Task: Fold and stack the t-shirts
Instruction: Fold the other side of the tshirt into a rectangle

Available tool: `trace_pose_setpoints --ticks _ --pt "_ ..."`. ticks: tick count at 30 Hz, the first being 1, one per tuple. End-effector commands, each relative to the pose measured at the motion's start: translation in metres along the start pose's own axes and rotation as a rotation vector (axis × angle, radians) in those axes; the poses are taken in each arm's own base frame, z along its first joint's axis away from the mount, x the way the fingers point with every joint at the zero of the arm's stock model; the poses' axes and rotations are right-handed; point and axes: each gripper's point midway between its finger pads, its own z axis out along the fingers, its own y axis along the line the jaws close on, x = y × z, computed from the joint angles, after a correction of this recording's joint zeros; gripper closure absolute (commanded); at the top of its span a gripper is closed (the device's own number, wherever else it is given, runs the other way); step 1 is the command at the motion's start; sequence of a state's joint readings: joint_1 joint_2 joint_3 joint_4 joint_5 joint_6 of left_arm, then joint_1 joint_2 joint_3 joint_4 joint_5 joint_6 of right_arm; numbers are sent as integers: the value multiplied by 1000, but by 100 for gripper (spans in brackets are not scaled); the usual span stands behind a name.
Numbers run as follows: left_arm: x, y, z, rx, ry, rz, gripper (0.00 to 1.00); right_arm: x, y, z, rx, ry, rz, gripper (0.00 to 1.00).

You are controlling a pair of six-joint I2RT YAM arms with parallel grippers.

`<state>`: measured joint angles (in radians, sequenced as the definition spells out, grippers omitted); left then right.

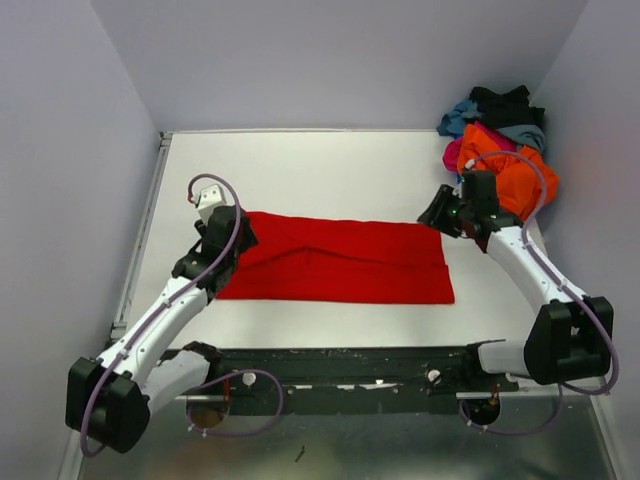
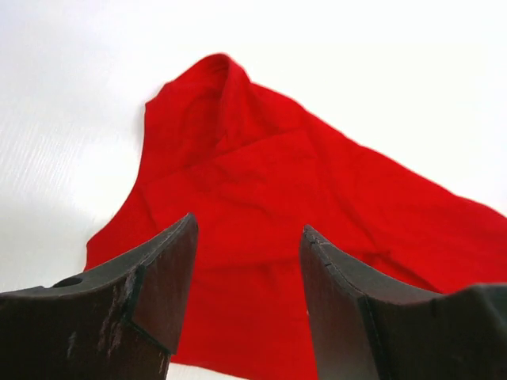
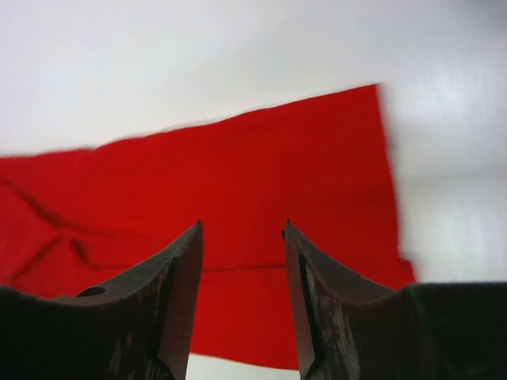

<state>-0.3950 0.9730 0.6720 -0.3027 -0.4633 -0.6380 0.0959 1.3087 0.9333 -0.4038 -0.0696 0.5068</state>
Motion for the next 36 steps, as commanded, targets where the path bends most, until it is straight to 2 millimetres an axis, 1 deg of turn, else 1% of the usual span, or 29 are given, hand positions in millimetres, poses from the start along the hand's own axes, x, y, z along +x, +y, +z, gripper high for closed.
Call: trace_pose_setpoints --ticks 1,3,4,5,7,8,9,10,11,14,16,19,22,26,28,31,32,34,36 --pt "-7 -11 4 9 29 49 34 21 86 -5 -327 101 -122 48" --pt "-10 -26 11 53 33 52 34 36 117 -3 -424 159 -158 51" --pt "-12 -31 16 65 32 49 34 39 127 -1 -443 173 -169 53" --pt "-16 -35 22 70 24 45 36 45 135 5 -453 199 -175 60" --pt "-21 -38 41 56 27 39 41 44 148 16 -466 226 -158 79" --pt "-24 -38 52 45 40 35 45 43 148 24 -452 237 -145 88" --pt "-26 -37 63 31 57 29 47 41 147 31 -425 238 -141 91" --pt "-28 -34 73 15 64 20 48 39 142 38 -386 233 -138 91" --pt "-28 -32 83 0 72 14 48 37 137 43 -346 223 -133 94" --pt "-26 -19 109 -40 103 1 48 30 114 53 -223 180 -124 99" --pt "-22 -11 122 -63 124 -4 53 30 96 58 -134 164 -114 99" --pt "-14 -2 137 -87 146 -8 55 30 68 65 -22 150 -83 99" --pt "-4 3 153 -89 174 -10 62 28 39 72 83 132 -55 99" --pt "1 7 172 -95 204 -8 68 29 10 80 152 159 35 99" --pt "4 9 178 -99 215 -9 76 27 -4 83 183 153 65 99" --pt "13 15 180 -106 245 -41 97 21 -19 89 228 143 91 99" --pt "15 18 180 -110 253 -49 100 19 -22 91 240 142 99 99" --pt "19 26 180 -131 268 -72 100 18 -26 96 264 158 125 99" --pt "21 30 180 -132 275 -87 100 20 -35 101 312 185 162 99"
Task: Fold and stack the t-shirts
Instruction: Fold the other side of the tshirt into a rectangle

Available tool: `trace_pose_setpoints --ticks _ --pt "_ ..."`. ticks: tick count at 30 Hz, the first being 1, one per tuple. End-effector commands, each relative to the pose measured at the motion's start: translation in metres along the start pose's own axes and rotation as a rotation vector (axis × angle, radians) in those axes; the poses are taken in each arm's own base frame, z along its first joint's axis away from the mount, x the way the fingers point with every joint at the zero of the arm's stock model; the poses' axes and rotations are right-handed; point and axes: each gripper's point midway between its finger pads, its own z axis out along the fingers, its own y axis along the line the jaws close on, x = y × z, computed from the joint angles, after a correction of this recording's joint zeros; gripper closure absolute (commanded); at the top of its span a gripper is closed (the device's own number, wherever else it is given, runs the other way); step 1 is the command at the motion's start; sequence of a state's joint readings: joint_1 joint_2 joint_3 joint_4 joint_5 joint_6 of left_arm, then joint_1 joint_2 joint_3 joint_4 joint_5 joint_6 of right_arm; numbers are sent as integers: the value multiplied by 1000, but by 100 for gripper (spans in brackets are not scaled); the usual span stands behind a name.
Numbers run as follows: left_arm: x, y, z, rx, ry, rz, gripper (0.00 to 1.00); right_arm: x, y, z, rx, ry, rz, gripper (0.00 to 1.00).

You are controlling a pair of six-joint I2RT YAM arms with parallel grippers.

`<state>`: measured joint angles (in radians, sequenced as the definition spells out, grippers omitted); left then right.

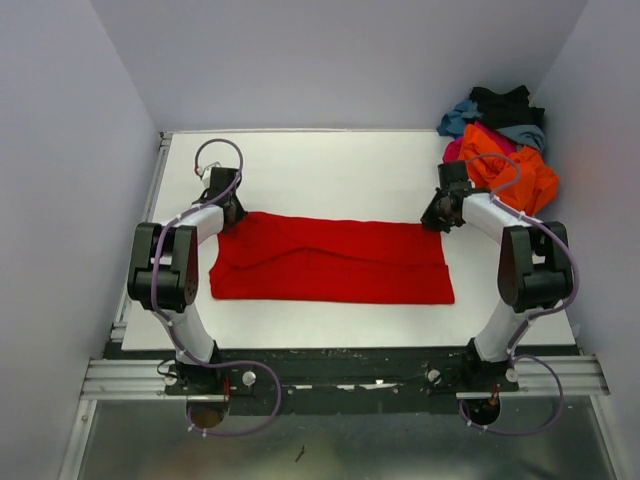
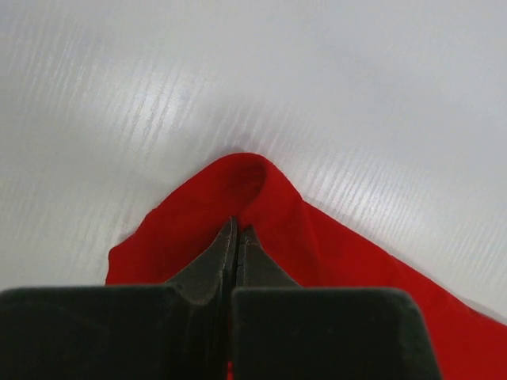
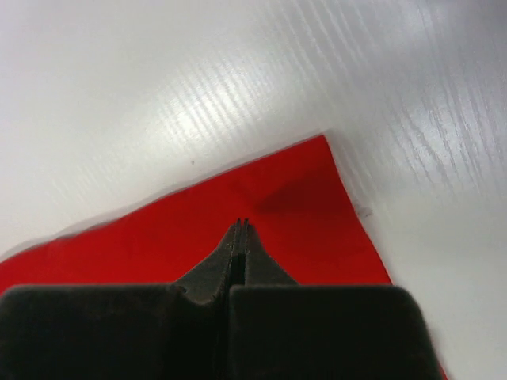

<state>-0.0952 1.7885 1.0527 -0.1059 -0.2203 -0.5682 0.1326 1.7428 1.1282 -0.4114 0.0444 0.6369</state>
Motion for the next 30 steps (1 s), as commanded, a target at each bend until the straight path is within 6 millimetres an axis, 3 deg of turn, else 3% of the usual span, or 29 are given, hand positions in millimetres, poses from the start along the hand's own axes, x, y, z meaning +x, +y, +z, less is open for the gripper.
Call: trace_pose_setpoints --ticks 1,6,10,20,26,28,30 --pt "2 6 4 11 25 -52 100 -3 -17 12 114 30 78 99" --pt "6 9 5 18 41 -68 100 0 -33 19 155 57 146 99" --pt "5 5 10 27 51 -74 100 -5 -29 26 145 67 168 99" --pt "-19 -3 33 53 51 -143 100 -36 -16 41 138 57 204 99" --pt "-23 -2 25 61 23 -160 100 -62 -3 41 95 28 149 99" --pt "-20 1 23 56 16 -163 100 -70 -4 32 85 -18 110 91" --pt "-21 5 20 50 3 -167 98 -69 -11 23 102 -48 94 69"
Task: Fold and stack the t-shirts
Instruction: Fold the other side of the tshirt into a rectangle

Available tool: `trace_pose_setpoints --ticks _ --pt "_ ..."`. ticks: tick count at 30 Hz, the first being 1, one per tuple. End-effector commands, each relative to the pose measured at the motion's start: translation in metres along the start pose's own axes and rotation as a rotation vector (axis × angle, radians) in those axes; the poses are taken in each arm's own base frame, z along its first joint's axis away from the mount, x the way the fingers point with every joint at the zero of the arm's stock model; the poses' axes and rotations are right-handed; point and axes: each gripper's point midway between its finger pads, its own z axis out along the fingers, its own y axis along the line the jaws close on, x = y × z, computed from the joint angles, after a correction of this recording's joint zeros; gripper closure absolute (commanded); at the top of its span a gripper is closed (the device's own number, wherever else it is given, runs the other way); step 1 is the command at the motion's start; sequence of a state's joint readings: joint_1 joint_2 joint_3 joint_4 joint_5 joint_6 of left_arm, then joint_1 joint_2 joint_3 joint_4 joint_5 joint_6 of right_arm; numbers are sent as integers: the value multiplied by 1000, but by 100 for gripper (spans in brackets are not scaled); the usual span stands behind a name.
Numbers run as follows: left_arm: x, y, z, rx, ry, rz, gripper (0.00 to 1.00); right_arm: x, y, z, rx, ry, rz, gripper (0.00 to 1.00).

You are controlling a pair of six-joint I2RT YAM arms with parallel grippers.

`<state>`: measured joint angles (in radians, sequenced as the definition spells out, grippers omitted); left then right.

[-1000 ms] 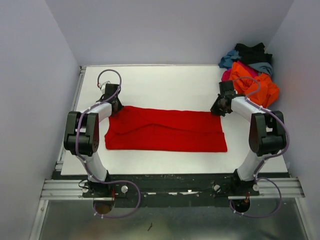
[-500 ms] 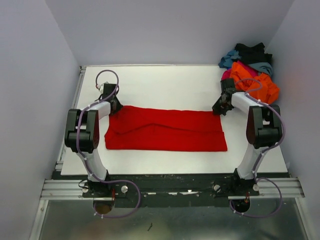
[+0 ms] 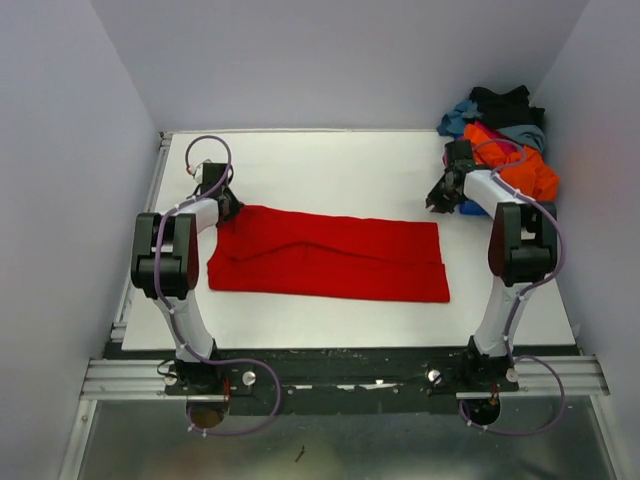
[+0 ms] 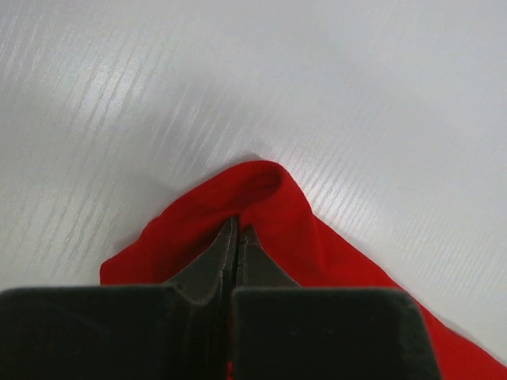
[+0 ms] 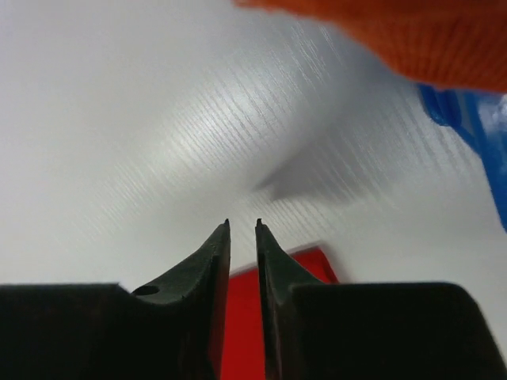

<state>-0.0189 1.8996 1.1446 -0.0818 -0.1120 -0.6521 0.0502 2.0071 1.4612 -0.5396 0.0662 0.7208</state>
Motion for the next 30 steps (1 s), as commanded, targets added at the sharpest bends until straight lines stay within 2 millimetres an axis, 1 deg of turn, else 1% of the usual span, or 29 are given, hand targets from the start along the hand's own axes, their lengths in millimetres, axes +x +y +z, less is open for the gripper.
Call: trace_pose_setpoints --ticks 1,3,4,5,8,9,10,11,15,16,18,19,20,21,22,23,24,25,29,30 --pt "-6 3 -10 12 -36 -26 98 -6 -15 -18 22 -62 -58 63" --pt "-8 1 -12 22 -42 -28 97 1 -26 -22 44 -62 -66 62" --pt "-10 0 -13 24 -46 -28 96 6 -31 -22 51 -56 -73 56" --pt "-12 -1 -15 29 -52 -27 91 10 -34 -23 55 -51 -76 53" --pt "-18 -4 -22 48 -80 -25 75 26 -46 -19 60 -22 -92 52" --pt "-21 -6 -25 55 -91 -25 71 30 -47 -16 62 -13 -96 52" --pt "-23 -6 -28 57 -99 -24 71 34 -50 -13 67 2 -98 53" --pt "-25 -6 -30 56 -108 -22 70 35 -51 -11 77 12 -98 58" --pt "-39 -7 -42 49 -151 -13 68 29 -45 -8 80 20 -100 56" --pt "-43 -8 -45 52 -161 -10 67 30 -46 -6 91 34 -99 60" --pt "-48 -11 -48 57 -170 -7 67 30 -46 -6 95 39 -98 63" --pt "-49 -12 -49 59 -173 -6 67 31 -47 -6 96 38 -93 69" --pt "-49 -13 -49 64 -175 -3 67 30 -47 -6 98 32 -89 80" --pt "-49 -13 -48 67 -175 -1 67 31 -47 -6 101 34 -90 88" --pt "-48 -13 -46 66 -168 3 67 28 -47 -7 105 29 -91 90" --pt "-48 -14 -44 67 -164 5 67 27 -47 -7 109 27 -94 96" --pt "-47 -16 -42 72 -155 8 67 25 -47 -8 117 25 -98 98" --pt "-53 -8 -37 64 -153 -8 68 22 -45 -9 114 20 -100 100" --pt "-51 -12 -26 83 -124 -7 68 6 -37 -10 116 -10 -106 99" --pt "-49 -14 -24 86 -115 -4 68 4 -36 -8 123 -9 -105 99"
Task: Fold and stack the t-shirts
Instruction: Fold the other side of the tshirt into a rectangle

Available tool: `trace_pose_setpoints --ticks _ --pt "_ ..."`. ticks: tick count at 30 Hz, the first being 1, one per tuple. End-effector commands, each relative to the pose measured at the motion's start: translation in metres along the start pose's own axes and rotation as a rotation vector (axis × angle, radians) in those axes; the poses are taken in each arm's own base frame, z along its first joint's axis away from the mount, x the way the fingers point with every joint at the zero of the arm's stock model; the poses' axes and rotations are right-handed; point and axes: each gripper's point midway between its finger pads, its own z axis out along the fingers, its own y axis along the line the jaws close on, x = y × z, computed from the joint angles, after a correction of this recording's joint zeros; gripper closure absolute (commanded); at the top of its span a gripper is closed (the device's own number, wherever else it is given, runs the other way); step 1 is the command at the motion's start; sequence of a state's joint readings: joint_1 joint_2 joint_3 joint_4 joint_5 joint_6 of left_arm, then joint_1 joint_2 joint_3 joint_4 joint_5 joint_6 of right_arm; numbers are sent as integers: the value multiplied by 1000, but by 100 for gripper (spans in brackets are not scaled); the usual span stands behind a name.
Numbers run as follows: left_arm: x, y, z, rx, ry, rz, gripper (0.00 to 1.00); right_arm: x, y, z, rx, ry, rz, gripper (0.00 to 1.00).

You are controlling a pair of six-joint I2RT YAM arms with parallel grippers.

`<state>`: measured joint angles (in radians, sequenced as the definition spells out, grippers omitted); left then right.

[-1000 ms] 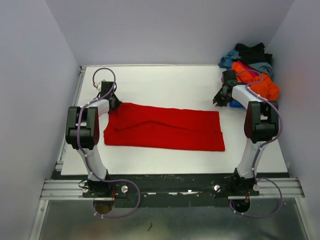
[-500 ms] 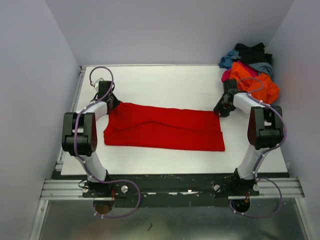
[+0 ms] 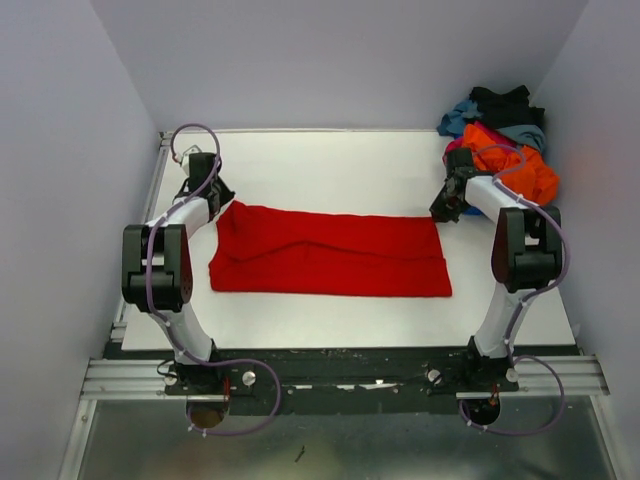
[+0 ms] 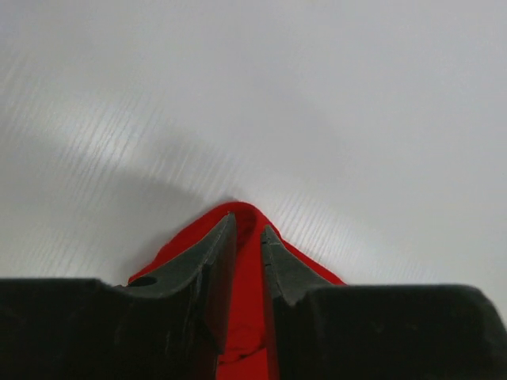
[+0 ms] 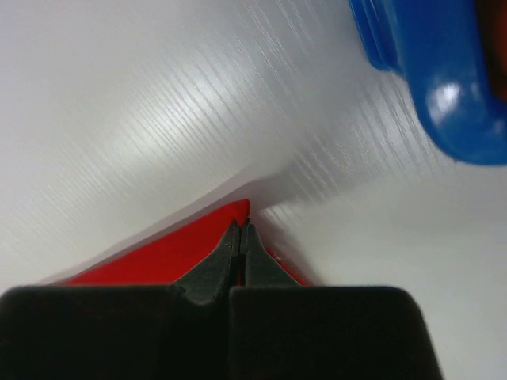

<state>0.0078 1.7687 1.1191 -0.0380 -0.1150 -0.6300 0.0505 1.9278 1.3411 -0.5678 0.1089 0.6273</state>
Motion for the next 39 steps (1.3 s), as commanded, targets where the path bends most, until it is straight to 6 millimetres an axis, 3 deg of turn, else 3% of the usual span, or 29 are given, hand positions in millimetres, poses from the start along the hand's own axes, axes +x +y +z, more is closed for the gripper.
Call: trace_pose_setpoints --ticks 1,5,13,17,23,33,39 --pt "-1 -2 14 17 28 9 66 -23 0 3 54 -37 -5 99" --pt "6 -5 22 28 61 15 62 -37 8 2 51 -50 -4 99" --pt "19 -4 32 35 114 20 50 -38 14 1 21 -49 0 99" --pt "27 2 40 0 155 33 61 -39 17 1 9 -50 4 99" --pt "26 -3 48 17 166 30 100 -41 21 4 1 -50 15 99" --pt "11 -1 44 0 117 39 100 -50 28 7 -7 -61 28 99" --pt "-7 -9 58 12 104 19 100 -64 39 12 -17 -77 36 99"
